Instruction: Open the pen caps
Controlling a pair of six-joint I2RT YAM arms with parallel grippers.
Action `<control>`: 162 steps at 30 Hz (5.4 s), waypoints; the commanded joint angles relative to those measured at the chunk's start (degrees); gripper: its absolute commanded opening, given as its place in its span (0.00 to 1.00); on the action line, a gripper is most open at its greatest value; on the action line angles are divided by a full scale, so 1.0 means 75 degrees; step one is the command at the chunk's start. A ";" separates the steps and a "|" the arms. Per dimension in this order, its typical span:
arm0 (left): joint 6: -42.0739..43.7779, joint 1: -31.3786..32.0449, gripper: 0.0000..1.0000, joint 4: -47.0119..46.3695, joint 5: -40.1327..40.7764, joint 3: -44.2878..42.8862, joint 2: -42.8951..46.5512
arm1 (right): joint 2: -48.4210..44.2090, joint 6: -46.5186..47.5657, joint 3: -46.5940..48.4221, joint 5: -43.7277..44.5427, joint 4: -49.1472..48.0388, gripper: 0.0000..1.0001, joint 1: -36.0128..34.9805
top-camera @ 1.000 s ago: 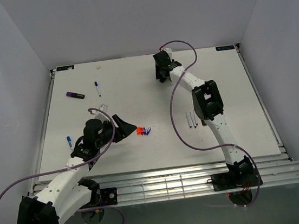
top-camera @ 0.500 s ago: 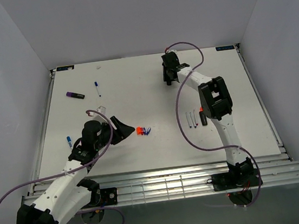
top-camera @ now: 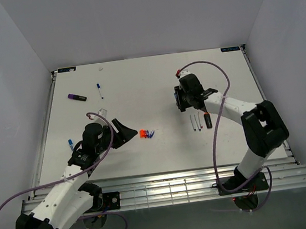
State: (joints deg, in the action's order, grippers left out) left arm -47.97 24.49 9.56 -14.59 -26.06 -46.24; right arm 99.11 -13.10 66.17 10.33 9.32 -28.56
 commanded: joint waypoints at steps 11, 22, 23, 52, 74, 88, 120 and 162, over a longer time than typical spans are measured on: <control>-0.1022 0.0086 0.74 -0.2306 -0.1652 -0.0708 -0.2293 | -0.3182 -0.0620 -0.3467 -0.2173 -0.1864 0.08 -0.1219; -0.1456 0.0824 0.76 -0.2973 -0.1734 -0.1376 -0.3936 | -0.3640 -0.0925 -0.3737 -0.2654 -0.2110 0.08 -0.1712; -0.1468 0.0859 0.75 -0.2997 -0.1758 -0.1411 -0.3994 | -0.3640 -0.0936 -0.3737 -0.2678 -0.2133 0.08 -0.1724; -0.1796 0.1035 0.47 -0.3536 -0.1992 -0.2080 -0.5448 | -0.3430 -0.1183 -0.3725 -0.2819 -0.2567 0.08 -0.2216; -0.1784 0.1035 0.00 -0.3619 -0.2238 -0.1833 -0.5202 | -0.3231 -0.0901 -0.3573 -0.2631 -0.2485 0.52 -0.2286; -0.1878 0.1035 0.00 -0.3619 -0.2320 -0.1880 -0.5120 | -0.2551 -0.0936 -0.3116 -0.2866 -0.2532 0.14 -0.2286; -0.0941 -0.1284 0.00 -0.3233 -0.2485 -0.1787 -0.3937 | -0.2845 -0.2562 -0.4674 -0.6049 -0.4979 0.08 -0.2064; 0.0618 -0.1367 0.27 -0.2341 -0.2262 -0.0814 -0.5776 | -0.2892 -0.0550 -0.3526 0.0710 0.0258 0.08 0.2694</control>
State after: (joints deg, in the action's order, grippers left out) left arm -43.18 14.35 -6.20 -30.04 -32.21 -88.82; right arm 75.64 -18.33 36.64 14.68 13.56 -8.62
